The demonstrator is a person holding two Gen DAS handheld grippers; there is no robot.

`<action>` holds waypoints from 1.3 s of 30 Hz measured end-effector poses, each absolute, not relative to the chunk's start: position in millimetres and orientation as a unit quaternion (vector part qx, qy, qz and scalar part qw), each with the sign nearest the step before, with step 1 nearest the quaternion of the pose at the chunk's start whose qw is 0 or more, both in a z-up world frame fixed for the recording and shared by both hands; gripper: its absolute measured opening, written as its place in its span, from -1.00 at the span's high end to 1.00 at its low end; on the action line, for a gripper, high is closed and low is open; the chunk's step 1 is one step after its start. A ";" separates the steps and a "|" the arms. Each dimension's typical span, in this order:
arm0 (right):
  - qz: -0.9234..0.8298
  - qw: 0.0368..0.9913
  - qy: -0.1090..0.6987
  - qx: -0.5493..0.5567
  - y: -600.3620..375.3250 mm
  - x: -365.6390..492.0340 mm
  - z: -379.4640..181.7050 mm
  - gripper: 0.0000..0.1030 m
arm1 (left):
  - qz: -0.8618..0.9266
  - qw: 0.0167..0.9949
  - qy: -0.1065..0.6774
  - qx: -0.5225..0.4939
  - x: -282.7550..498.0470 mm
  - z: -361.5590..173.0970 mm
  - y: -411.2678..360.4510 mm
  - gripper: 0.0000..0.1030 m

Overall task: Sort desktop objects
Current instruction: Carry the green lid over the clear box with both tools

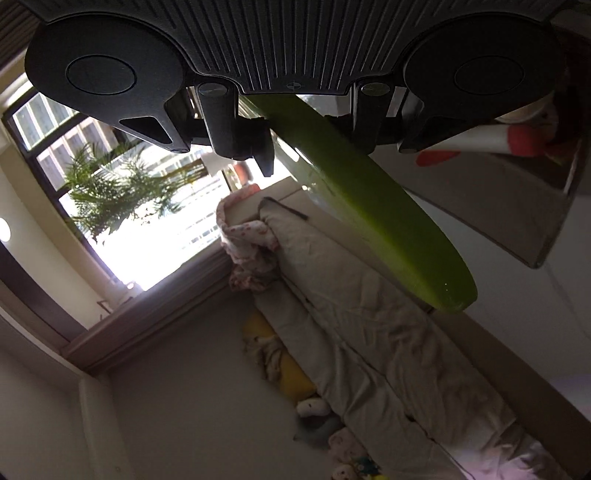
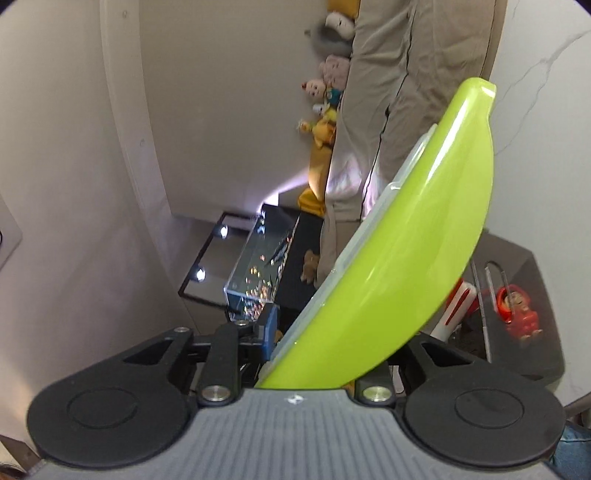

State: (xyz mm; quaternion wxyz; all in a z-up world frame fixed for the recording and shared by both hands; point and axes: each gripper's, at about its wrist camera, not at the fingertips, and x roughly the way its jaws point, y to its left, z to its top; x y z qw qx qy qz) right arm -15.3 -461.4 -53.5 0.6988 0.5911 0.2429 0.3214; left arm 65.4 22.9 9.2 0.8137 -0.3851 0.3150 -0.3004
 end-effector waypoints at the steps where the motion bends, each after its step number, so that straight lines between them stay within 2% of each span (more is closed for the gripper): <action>1: 0.330 0.695 0.255 0.586 -448.0 -3.6 -55.9 0.47 | -0.290 0.817 0.310 -0.391 62.9 4.6 37.5 0.51; 10: 0.351 0.678 0.341 0.548 -381.7 53.8 -82.7 0.47 | -0.245 0.805 0.315 -0.438 55.3 -58.1 103.6 0.46; 15: 0.335 0.683 0.363 0.538 -382.7 44.7 -87.8 0.50 | -0.263 0.779 0.347 -0.451 49.4 -86.6 112.2 0.29; 18: 0.321 0.676 0.381 0.543 -387.6 39.7 -97.9 0.52 | -0.268 0.765 0.377 -0.448 46.7 -91.8 113.2 -0.01; 19: 0.316 0.673 0.388 0.545 -390.5 39.2 -103.1 0.53 | -0.268 0.766 0.385 -0.439 44.0 -90.0 113.5 -0.22; 20: 0.311 0.669 0.393 0.548 -393.1 38.3 -107.6 0.52 | -0.266 0.769 0.392 -0.430 41.3 -88.6 115.3 -0.34; 27: 0.292 0.669 0.409 0.548 -401.5 37.9 -126.7 0.56 | -0.235 0.774 0.428 -0.403 23.2 -71.2 151.3 -0.63; 29: 0.289 0.674 0.414 0.539 -404.6 34.3 -128.5 0.59 | -0.205 0.805 0.410 -0.377 22.9 -57.5 163.1 -0.81; 34: 0.288 0.669 0.417 0.544 -404.3 29.4 -136.2 0.58 | -0.130 0.855 0.385 -0.323 56.2 -42.8 179.7 -0.83; 39: 0.285 0.668 0.416 0.547 -400.9 29.9 -133.1 0.58 | -0.105 0.836 0.443 -0.306 114.7 -84.9 173.9 -0.85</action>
